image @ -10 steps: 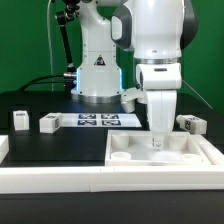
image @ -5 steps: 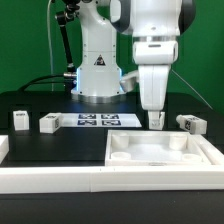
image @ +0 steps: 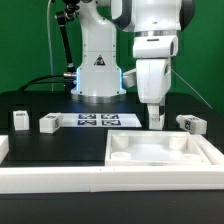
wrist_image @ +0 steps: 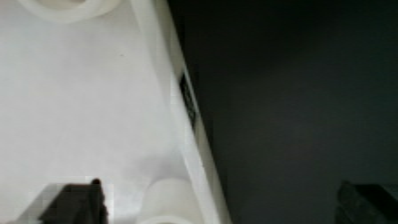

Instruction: Assemble square table

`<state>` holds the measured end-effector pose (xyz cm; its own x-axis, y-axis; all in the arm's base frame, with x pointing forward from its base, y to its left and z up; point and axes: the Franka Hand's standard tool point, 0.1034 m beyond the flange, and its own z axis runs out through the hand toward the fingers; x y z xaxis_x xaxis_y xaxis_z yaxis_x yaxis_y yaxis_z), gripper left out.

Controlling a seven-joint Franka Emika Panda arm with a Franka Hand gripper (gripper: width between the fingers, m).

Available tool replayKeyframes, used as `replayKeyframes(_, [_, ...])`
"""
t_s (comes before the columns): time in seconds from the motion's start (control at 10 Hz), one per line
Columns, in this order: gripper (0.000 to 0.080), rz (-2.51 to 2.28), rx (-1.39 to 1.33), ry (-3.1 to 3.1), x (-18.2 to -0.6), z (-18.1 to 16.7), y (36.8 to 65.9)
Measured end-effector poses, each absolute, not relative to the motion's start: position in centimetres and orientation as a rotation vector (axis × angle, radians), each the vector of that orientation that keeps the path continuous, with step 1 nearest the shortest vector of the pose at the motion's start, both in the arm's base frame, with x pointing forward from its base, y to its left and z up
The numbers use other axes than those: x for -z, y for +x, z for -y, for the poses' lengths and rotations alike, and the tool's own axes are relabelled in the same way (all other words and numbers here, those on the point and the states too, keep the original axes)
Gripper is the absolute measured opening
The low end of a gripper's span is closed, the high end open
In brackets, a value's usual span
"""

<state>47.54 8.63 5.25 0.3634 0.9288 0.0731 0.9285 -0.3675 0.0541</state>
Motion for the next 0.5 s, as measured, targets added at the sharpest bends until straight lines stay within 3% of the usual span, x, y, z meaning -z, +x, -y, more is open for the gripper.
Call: replayKeyframes(0.5, [0.0649,-0.999,-0.135,3.011,-5.3,-12.9,46.5])
